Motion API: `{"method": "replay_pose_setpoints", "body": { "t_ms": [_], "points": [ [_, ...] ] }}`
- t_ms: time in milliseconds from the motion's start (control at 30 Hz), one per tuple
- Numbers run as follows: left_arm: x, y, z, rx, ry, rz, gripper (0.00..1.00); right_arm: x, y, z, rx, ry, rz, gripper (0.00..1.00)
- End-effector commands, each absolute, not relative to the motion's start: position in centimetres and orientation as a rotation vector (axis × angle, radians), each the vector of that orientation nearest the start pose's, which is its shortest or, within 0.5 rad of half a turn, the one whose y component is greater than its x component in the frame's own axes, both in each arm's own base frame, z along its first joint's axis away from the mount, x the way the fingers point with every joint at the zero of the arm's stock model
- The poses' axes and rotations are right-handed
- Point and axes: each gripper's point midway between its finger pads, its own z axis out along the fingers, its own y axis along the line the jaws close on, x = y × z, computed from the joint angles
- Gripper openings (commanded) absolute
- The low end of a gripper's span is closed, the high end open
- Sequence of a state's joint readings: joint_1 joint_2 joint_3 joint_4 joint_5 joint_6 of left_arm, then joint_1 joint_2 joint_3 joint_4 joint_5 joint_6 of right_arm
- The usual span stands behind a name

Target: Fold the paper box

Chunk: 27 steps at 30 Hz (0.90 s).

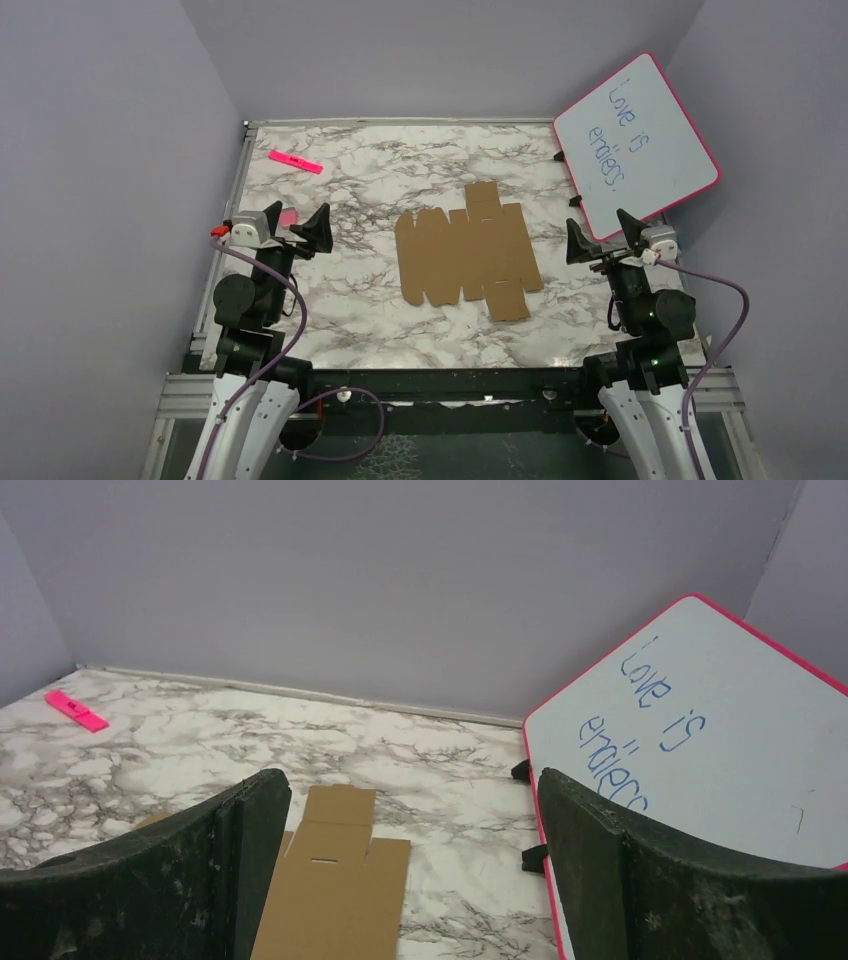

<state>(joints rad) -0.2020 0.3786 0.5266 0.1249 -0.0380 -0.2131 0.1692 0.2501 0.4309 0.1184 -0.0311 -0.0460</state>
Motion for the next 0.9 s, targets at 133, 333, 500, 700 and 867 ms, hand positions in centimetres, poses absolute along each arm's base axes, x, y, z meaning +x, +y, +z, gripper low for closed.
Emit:
{"method": "replay_pose_setpoints", "body": {
  "t_ms": [133,333,500,700,867],
  "points": [
    [25.6,-5.3,33.6,-0.024,1.302,-0.31,0.99,23.3,4.5,33.5,-0.147,1.216,0.148,1.0],
    [26.1,-5.5,33.0,-0.028,1.344,-0.316,0.99,22.8,4.7,33.9,-0.141,1.216,0.172,1.0],
    [26.3,-5.6,32.8,-0.028,1.366,-0.321,0.99,22.8,5.4,33.9,-0.106,1.246,0.258,1.0],
    [26.2,-7.5,32.6,0.033,1.392,-0.41,0.99,22.7,6.1,34.0,-0.068,1.309,0.345,1.0],
    [27.5,-8.9,31.8,0.037,1.459,-0.491,0.99,22.2,6.6,33.5,-0.058,1.372,0.394,1.0]
  ]
}}
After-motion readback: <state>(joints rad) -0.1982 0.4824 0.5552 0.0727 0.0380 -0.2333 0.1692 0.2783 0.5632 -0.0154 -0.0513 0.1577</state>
